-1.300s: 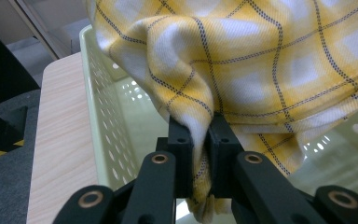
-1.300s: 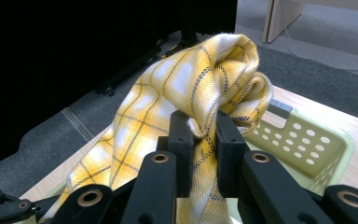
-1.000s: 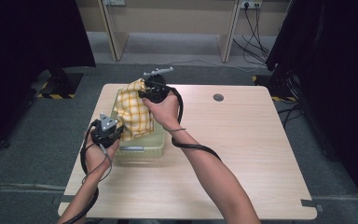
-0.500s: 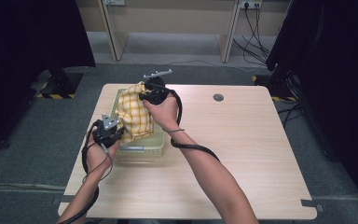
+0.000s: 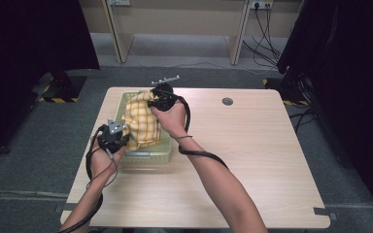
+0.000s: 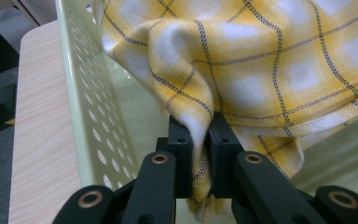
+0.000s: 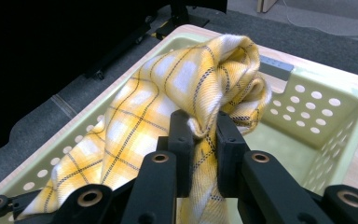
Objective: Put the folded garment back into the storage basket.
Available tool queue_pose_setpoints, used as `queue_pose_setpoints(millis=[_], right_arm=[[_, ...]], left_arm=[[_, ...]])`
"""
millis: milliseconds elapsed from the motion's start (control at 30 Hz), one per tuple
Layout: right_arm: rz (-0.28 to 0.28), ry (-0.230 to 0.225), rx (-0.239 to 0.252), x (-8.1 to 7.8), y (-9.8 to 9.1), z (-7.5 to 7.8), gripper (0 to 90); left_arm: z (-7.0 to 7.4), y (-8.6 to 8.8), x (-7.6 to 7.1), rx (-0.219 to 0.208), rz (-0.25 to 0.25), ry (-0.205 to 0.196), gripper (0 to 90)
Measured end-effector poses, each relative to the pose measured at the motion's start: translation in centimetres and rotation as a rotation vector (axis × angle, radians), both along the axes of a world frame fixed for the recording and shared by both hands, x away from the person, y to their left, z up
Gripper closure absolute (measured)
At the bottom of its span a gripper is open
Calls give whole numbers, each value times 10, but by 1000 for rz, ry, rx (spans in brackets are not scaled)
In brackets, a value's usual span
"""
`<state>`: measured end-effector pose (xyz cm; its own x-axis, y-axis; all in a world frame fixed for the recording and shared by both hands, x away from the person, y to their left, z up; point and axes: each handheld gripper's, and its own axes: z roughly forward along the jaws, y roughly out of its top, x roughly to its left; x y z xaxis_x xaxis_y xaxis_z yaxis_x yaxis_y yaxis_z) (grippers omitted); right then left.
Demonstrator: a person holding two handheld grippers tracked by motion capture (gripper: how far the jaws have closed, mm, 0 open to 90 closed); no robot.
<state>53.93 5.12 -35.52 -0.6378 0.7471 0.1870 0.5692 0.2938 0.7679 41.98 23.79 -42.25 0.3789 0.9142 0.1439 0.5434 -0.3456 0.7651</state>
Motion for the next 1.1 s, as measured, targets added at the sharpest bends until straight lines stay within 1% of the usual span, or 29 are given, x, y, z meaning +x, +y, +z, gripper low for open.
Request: queue_pose_setpoints(millis=[200, 433, 533, 733, 1067, 1100], right_arm=[[-6, 13, -11, 3, -2, -5, 808], [-9, 15, -14, 4, -2, -7, 808], [-12, 26, -21, 6, -1, -11, 808], [-17, 35, -23, 8, -1, -13, 808], [-20, 47, -28, 11, 0, -18, 808], [-20, 47, -28, 11, 0, -18, 807]], left_arm=[[0, -1, 2, 3, -3, 10, 822], [1, 0, 3, 6, -8, 24, 822], [1, 0, 3, 7, -9, 26, 822], [1, 0, 5, 9, -11, 41, 821], [2, 0, 6, 13, -13, 54, 820], [2, 0, 7, 14, -14, 61, 820]])
